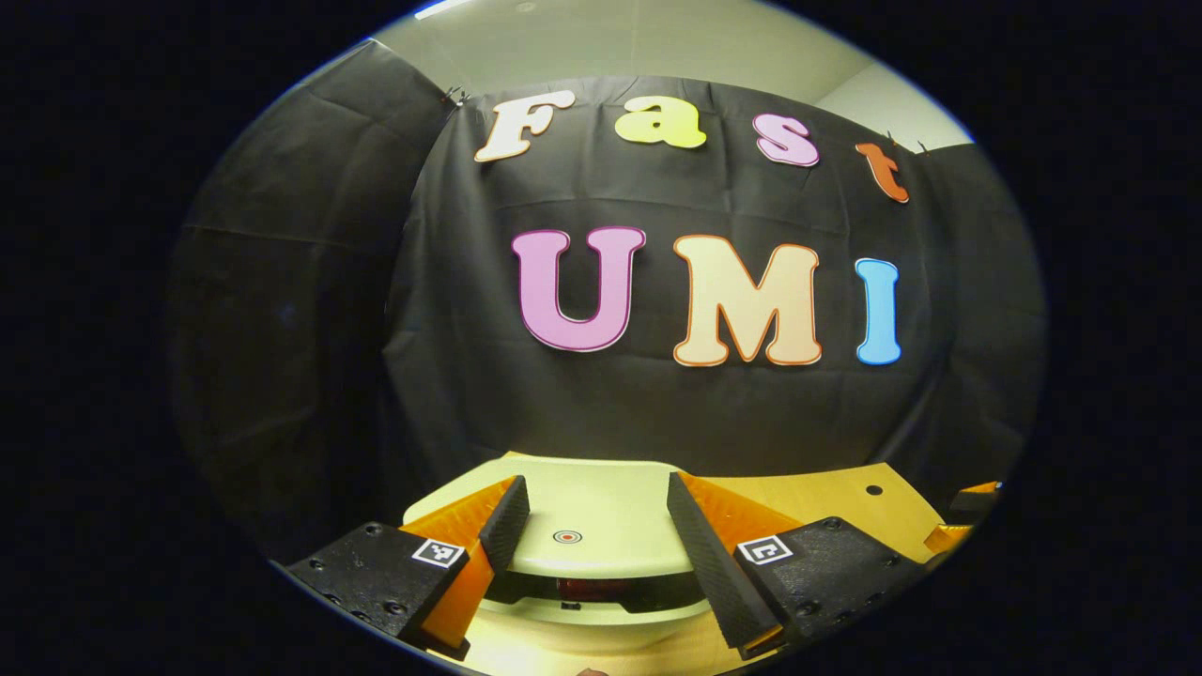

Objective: Press the lid of the desktop garbage bin to open it, pick up the crumpled paper on the desktop and throw it into the bin, then pick up the pop can on the desktop and drop it into the bin, and finally close the garbage bin lid.

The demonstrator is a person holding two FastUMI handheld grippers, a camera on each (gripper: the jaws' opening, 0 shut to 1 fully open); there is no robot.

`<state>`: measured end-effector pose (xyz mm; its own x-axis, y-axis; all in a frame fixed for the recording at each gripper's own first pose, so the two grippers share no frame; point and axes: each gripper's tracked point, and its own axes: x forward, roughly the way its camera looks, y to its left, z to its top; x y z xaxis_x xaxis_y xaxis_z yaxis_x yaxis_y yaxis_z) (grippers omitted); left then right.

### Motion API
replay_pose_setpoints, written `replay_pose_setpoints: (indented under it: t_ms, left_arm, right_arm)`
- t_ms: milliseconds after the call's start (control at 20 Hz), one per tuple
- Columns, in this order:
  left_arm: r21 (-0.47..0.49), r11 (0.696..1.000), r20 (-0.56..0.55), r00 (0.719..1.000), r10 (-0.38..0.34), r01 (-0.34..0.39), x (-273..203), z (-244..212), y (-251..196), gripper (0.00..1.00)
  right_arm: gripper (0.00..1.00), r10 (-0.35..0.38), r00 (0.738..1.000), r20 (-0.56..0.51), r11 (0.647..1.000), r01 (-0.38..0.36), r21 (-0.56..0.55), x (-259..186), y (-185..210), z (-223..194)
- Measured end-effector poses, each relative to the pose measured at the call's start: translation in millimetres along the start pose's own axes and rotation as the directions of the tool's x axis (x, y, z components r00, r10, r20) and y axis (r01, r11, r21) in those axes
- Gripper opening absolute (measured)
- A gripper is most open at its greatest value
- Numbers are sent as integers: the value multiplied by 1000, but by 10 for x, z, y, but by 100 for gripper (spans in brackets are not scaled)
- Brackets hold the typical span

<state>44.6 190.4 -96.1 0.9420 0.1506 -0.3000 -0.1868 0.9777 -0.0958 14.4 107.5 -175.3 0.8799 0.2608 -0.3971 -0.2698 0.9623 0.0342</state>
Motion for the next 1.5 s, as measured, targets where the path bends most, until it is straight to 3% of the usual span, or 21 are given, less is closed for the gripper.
replay_pose_setpoints:
  t_ms: [350, 500, 750, 850, 900, 950, 1150, 1500]
  left_arm:
    - [5, 1000, -62, 998, -10, 10, -34, -365, -25, 93]
    - [98, 995, -79, 997, -20, 28, -42, -439, -34, 89]
    - [-3, 1000, -67, 998, -10, 9, -49, -499, -21, 94]
    - [20, 1000, 50, 999, -11, 10, -88, -378, -63, 95]
    - [37, 999, 84, 996, -10, 7, -116, -383, -78, 91]
    - [57, 998, 140, 990, -32, 24, -138, -337, -162, 94]
    - [139, 987, 194, 975, -110, 83, -279, -346, -527, 93]
    - [88, 968, 233, 940, -250, 235, -579, -227, -1439, 93]
  right_arm:
    - [98, 21, 999, -32, 1000, -21, -8, -9, 186, -120]
    - [98, 25, 999, -46, 1000, -25, -9, 0, 245, -159]
    - [98, 15, 999, -40, 1000, -15, 5, -2, 292, -161]
    - [98, 14, 1000, -24, 1000, -14, 17, 2, 302, -115]
    - [98, 12, 1000, -18, 1000, -11, 28, 7, 302, -72]
    - [98, 9, 1000, -7, 999, -9, 40, -2, 295, -20]
    - [98, -31, 998, 46, 999, 29, 36, -83, 122, 184]
    - [98, -140, 979, 149, 989, 132, 61, -380, -293, 501]
